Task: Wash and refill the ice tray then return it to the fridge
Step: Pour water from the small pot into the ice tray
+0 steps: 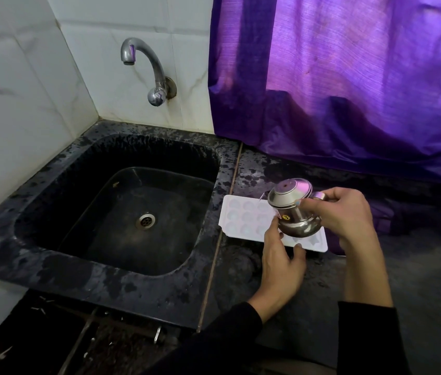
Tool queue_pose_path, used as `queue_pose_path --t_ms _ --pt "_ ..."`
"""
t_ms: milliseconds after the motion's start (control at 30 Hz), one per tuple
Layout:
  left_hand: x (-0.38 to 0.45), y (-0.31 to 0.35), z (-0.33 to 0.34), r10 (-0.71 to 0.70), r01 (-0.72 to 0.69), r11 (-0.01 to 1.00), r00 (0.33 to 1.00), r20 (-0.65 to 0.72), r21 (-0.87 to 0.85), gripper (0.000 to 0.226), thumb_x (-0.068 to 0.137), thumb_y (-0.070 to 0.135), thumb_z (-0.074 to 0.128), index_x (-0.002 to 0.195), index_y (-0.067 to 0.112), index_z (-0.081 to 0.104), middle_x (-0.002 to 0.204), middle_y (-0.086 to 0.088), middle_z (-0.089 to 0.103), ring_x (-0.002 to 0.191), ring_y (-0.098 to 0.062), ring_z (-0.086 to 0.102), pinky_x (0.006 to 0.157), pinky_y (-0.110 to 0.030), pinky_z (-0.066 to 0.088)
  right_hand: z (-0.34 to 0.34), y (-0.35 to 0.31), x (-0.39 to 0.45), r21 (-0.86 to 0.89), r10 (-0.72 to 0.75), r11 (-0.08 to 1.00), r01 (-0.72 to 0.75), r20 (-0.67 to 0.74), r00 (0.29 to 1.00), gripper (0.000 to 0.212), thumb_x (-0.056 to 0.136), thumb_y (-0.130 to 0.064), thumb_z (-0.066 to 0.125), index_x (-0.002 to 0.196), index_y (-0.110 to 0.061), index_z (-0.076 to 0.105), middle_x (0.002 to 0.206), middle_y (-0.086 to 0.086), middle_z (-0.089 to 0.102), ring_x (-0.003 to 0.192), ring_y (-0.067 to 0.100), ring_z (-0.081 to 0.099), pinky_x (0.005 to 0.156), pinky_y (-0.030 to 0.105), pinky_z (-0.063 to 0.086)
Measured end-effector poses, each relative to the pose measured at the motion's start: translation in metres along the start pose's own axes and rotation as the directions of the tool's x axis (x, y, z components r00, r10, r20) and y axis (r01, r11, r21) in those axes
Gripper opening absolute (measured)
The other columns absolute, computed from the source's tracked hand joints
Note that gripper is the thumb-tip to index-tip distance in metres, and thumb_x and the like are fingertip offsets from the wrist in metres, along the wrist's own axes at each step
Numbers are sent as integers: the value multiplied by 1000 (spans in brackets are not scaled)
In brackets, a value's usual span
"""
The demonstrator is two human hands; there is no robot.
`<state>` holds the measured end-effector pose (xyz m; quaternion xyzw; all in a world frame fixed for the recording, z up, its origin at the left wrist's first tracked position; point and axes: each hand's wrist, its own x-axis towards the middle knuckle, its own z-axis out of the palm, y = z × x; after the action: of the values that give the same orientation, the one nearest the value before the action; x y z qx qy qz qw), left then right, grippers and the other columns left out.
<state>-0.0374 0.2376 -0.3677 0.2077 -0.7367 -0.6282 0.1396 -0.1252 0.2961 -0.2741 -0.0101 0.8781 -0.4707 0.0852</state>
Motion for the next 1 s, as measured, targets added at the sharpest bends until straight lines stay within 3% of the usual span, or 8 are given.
queue_pose_path --t_ms 200,333,567,1000 --pt "1 3 -3 30 -31 999 999 -15 -24 71 88 12 54 149 22 19 145 10 32 128 -7 39 108 -34 38 -2 -1 2 90 -12 996 10 11 1000 35 49 -37 85 70 -15 67 71 9 71 83 34 70 79 54 56" --pt "4 2 -7 16 -16 999 1000 -9 -30 72 88 13 54 149 23 18 146 8 33 128 -8 40 107 -36 39 8 -9 0 7 -48 999 48 -22 999 39 47 -47 79 71 -18 65 68 1 70 76 28 69 78 51 56" --pt "8 -2 -12 -15 14 1000 1000 -28 -25 71 87 14 54 148 20 20 146 3 37 129 -9 39 108 -37 38 23 -17 0 -137 -108 985 104 -22 994 29 63 -41 81 72 -21 62 73 -2 67 77 23 64 68 37 47" --pt "11 -5 -19 -63 63 998 998 -7 -32 70 89 13 54 149 21 18 147 3 34 128 -11 40 107 -37 39 32 -29 -3 -267 -106 958 102 0 994 25 66 -38 78 76 -23 61 73 -6 63 81 23 62 72 33 43"
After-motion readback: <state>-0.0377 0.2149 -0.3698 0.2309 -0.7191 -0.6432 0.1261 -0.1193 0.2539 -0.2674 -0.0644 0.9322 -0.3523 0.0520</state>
